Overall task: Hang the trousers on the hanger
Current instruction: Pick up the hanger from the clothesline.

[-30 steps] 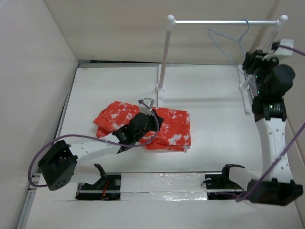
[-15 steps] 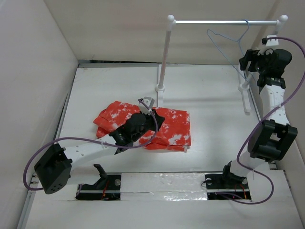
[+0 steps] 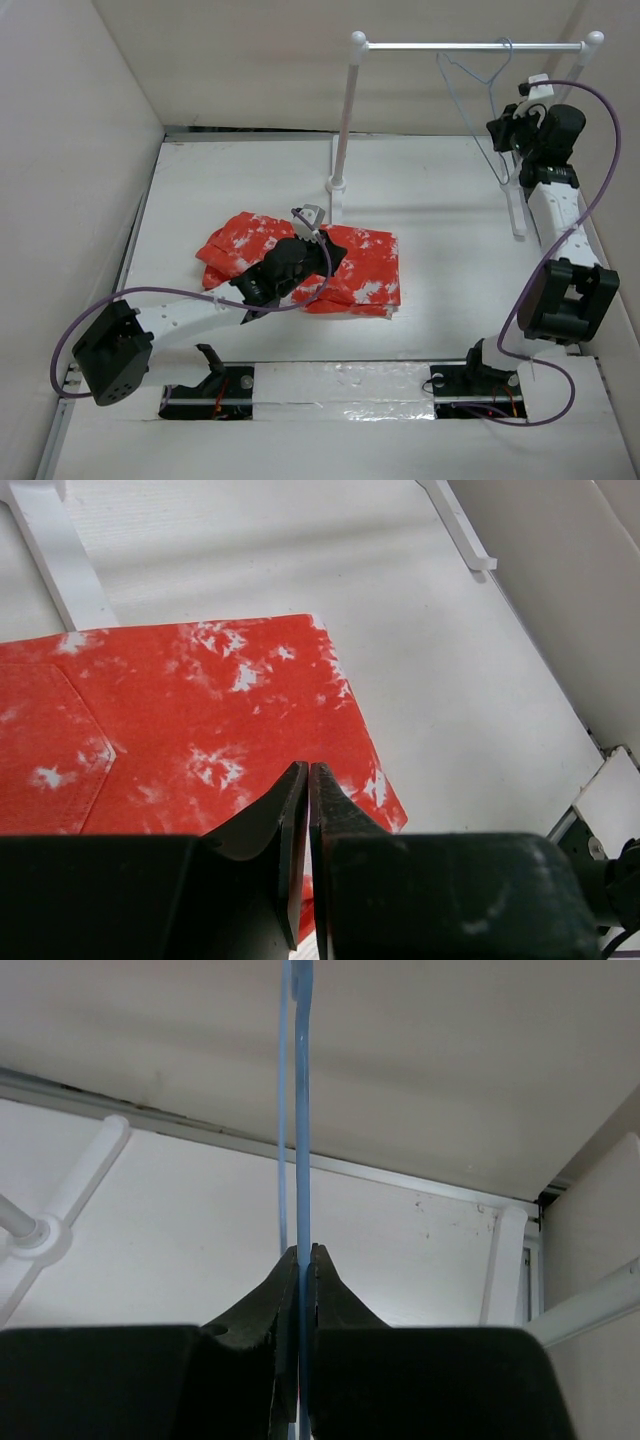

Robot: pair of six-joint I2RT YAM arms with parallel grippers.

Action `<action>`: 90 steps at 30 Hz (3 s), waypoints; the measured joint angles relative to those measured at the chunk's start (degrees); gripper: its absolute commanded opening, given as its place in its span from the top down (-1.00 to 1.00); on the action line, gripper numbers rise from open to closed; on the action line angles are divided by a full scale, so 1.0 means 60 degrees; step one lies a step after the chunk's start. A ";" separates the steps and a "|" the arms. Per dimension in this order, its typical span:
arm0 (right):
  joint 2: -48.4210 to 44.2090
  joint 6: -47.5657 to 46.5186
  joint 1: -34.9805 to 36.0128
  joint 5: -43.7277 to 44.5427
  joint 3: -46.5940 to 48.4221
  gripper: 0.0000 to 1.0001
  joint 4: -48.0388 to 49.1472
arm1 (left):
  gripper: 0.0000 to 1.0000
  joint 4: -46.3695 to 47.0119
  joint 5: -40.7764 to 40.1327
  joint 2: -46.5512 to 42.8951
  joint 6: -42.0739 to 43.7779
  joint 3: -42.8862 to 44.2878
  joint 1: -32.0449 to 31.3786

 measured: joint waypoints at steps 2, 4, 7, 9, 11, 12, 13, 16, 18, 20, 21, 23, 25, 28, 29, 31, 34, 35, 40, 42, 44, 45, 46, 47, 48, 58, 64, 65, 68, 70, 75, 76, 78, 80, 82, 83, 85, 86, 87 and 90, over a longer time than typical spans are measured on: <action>-0.0237 0.0062 0.0189 0.0204 -0.0047 1.00 0.0040 | 0.83 0.0004 0.0007 0.0007 -0.0029 -0.0004 -0.0004; -0.0648 0.0149 0.0364 0.0466 -0.0164 1.00 0.0073 | 0.69 0.0044 0.0033 0.0007 -0.0051 -0.0029 0.0000; -0.1308 0.0266 0.0565 0.0911 -0.0197 1.00 0.0182 | 0.52 0.0076 0.0033 0.0007 -0.0080 -0.0051 -0.0004; -0.1800 0.0317 0.0678 0.1249 -0.0328 1.00 0.0259 | 0.45 0.0076 0.0036 0.0007 -0.0073 -0.0051 0.0000; -0.2317 0.0353 0.0761 0.1537 -0.0750 1.00 0.0368 | 0.43 0.0084 0.0040 0.0011 -0.0073 -0.0051 -0.0004; -0.2554 0.0390 0.0816 0.1683 -0.1060 1.00 0.0441 | 0.40 0.0087 0.0036 0.0022 -0.0073 -0.0051 0.0000; -0.2758 0.0430 0.0874 0.1829 -0.1421 1.00 0.0597 | 0.37 0.0098 0.0040 0.0036 -0.0066 -0.0051 -0.0004; -0.3198 0.0674 0.1009 0.2277 -0.2572 1.00 0.0758 | 0.30 0.0102 0.0069 0.0135 -0.0055 0.0000 -0.0004; -0.3417 0.0925 0.1093 0.2499 -0.3366 1.00 0.0841 | 0.27 0.0044 0.0091 0.0204 -0.0051 0.0131 -0.0004; -0.3727 0.1228 0.1235 0.2739 -0.4226 1.00 0.0882 | 0.22 -0.0025 0.0120 0.0313 -0.0040 0.0444 -0.0044; -0.3916 0.1381 0.1384 0.2969 -0.4663 1.00 0.0896 | 0.21 -0.0073 0.0117 0.0397 -0.0029 0.0670 -0.0087; -0.4295 0.1617 0.1814 0.3344 -0.5413 1.00 0.0871 | 0.21 -0.0120 0.0113 0.0674 0.0015 0.1268 -0.0248; -0.4645 0.1843 0.2448 0.3927 -0.6073 1.00 0.0911 | 0.20 -0.0211 0.0076 0.1133 0.0076 0.2051 -0.0463; -0.5162 0.2087 0.3446 0.4473 -0.7151 1.00 0.0951 | 0.21 -0.0215 0.0073 0.2036 0.0160 0.3213 -0.0670; -0.5300 0.2171 0.3657 0.4564 -0.7464 1.00 0.0892 | 0.21 -0.0204 0.0073 0.2426 0.0168 0.3625 -0.0718; -0.5632 0.2379 0.3989 0.4852 -0.8193 1.00 0.0936 | 0.21 -0.0295 0.0066 0.3260 0.0211 0.4459 -0.0776; -0.6138 0.2605 0.4273 0.5260 -0.9074 1.00 0.0852 | 0.23 -0.0572 0.0069 0.4503 0.0302 0.5654 -0.0798; -0.6240 0.2648 0.4313 0.5344 -0.9256 1.00 0.0860 | 0.24 -0.0619 0.0080 0.4951 0.0339 0.6080 -0.0816; -0.6404 0.2718 0.4357 0.5413 -0.9570 1.00 0.0831 | 0.24 -0.1075 0.0076 0.6677 0.0517 0.7766 -0.0878; -0.6455 0.2732 0.4357 0.5319 -0.9628 1.00 0.0882 | 0.24 -0.1319 0.0055 0.7246 0.0637 0.8455 -0.0929; -0.6506 0.2754 0.4368 0.5180 -0.9730 1.00 0.0900 | 0.25 -0.1530 0.0018 0.7708 0.0772 0.9107 -0.0987; -0.6521 0.2754 0.4371 0.5104 -0.9774 1.00 0.0903 | 0.24 -0.1606 0.0000 0.7876 0.0841 0.9340 -0.1005; -0.6535 0.2754 0.4371 0.5027 -0.9814 1.00 0.0907 | 0.25 -0.1672 -0.0015 0.8032 0.0907 0.9592 -0.1031; -0.6535 0.2754 0.4371 0.4962 -0.9839 1.00 0.0907 | 0.25 -0.1716 -0.0022 0.8156 0.0984 0.9796 -0.1042; -0.6532 0.2758 0.4375 0.4892 -0.9861 1.00 0.0903 | 0.24 -0.1763 -0.0029 0.8262 0.1056 0.9974 -0.1053; -0.6794 0.2820 0.4390 0.4364 -0.9996 1.00 0.0856 | 0.43 -0.2342 -0.0426 0.9613 0.1610 1.1857 -0.1060; -0.7165 0.2845 0.4426 0.4360 -1.0000 1.00 0.0703 | 0.49 -0.2656 -0.0841 0.9839 0.1716 1.1927 -0.1045; -0.7169 0.2849 0.4426 0.4357 -1.0000 1.00 0.0696 | 0.64 -0.2677 -0.0900 0.9839 0.1741 1.1927 -0.1045; -0.7198 0.2852 0.4426 0.4364 -1.0000 0.97 0.0678 | 1.00 -0.2776 -0.1191 0.9839 0.1982 1.1927 -0.1060; -0.7216 0.2860 0.4426 0.4368 -1.0000 0.61 0.0685 | 1.00 -0.2772 -0.1257 0.9836 0.2044 1.1927 -0.1064; -0.7548 0.2914 0.4426 0.4528 -0.9996 -0.39 0.0306 | 1.00 -0.2022 -0.1180 0.9479 0.1789 1.0863 -0.1086; -0.7712 0.2936 0.4426 0.4572 -0.9996 -0.46 0.0138 | 1.00 -0.1821 -0.1133 0.9253 0.1679 1.0378 -0.1086; -0.8196 0.2932 0.4452 0.4594 -0.9974 -0.50 -0.0313 | 1.00 -0.1417 -0.1002 0.8776 0.1410 0.9460 -0.1089; -0.8743 0.2932 0.4492 0.4597 -0.9945 -0.58 -0.0678 | 1.00 -0.0882 -0.0867 0.8258 0.0991 0.8462 -0.1086; -0.9253 0.2936 0.4495 0.4597 -0.9916 -0.58 -0.0882 | 1.00 -0.0375 -0.0787 0.7781 0.0572 0.7537 -0.1133; -0.9468 0.2936 0.4495 0.4594 -0.9916 -0.51 -0.0925 | 1.00 -0.0095 -0.0783 0.7563 0.0357 0.7071 -0.1169; -0.9690 0.2983 0.4495 0.4470 -0.9919 0.00 -0.0911 | 1.00 0.0474 -0.0790 0.7176 -0.0047 0.6229 -0.1290; -0.9708 0.2962 0.4495 0.4339 -0.9927 0.26 -0.0863 | 1.00 0.0743 -0.0838 0.7005 -0.0233 0.5832 -0.1362; -0.9653 0.3031 0.4495 0.4189 -0.9941 0.45 -0.0783 | 1.00 0.0933 -0.0892 0.6863 -0.0412 0.5493 -0.1428; -0.8903 0.3060 0.4495 0.3563 -1.0145 1.00 -0.0448 | 1.00 0.1617 -0.1162 0.6659 -0.0922 0.4637 -0.1614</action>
